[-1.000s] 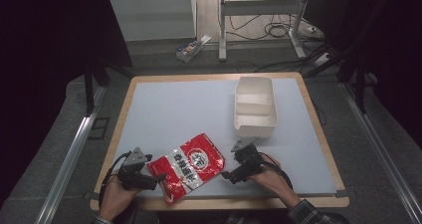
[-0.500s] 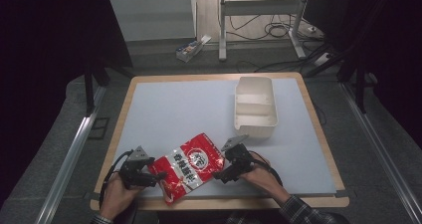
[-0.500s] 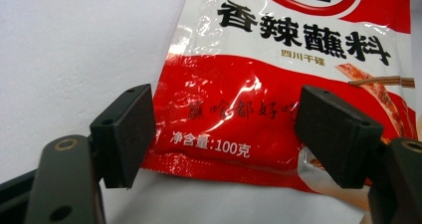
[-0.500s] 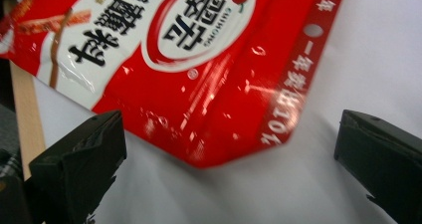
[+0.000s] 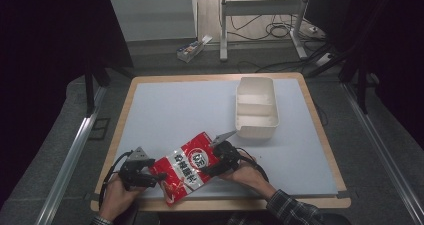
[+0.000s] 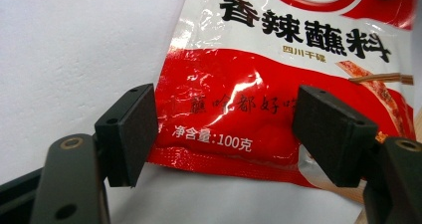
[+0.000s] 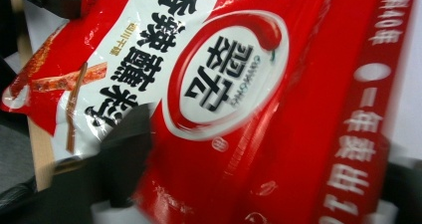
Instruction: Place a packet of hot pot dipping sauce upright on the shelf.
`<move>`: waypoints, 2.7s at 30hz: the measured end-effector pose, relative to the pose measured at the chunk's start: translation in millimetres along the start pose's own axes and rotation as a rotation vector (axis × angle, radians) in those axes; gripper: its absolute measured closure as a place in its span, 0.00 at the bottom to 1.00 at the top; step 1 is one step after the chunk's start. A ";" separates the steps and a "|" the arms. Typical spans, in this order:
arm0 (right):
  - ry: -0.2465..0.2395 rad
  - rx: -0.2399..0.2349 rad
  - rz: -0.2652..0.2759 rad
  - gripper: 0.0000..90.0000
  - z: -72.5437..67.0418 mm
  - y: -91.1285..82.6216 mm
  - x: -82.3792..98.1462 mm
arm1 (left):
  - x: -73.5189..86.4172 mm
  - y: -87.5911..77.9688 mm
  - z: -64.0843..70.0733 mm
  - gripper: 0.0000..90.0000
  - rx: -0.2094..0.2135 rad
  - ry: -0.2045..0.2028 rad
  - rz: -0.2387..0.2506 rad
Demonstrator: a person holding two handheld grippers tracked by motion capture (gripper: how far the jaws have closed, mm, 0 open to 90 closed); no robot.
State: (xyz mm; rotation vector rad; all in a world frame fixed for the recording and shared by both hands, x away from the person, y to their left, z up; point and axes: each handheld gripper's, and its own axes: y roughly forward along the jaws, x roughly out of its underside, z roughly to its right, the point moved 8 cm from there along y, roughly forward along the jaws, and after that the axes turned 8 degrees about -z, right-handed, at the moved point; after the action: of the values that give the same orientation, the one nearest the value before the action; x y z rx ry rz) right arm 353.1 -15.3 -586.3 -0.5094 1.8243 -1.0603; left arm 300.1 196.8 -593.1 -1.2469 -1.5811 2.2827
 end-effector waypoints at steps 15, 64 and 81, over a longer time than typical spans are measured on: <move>0.023 -0.113 0.074 0.97 -10.4 -14.8 -25.4 | -2.6 -5.7 5.1 0.11 -0.070 0.113 0.051; -0.071 0.013 0.280 0.97 20.8 -145.1 -113.4 | -3.8 -10.0 -3.4 0.00 -0.095 0.089 0.099; -0.056 0.044 0.307 0.97 47.5 -158.1 -134.2 | -4.7 -10.9 -3.4 0.00 -0.082 0.082 0.114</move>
State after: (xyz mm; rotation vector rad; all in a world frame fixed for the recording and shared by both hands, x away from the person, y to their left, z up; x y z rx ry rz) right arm 443.8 -26.6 -394.2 -0.2203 1.7581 -0.8653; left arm 301.6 202.0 -581.9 -1.4673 -1.6303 2.2199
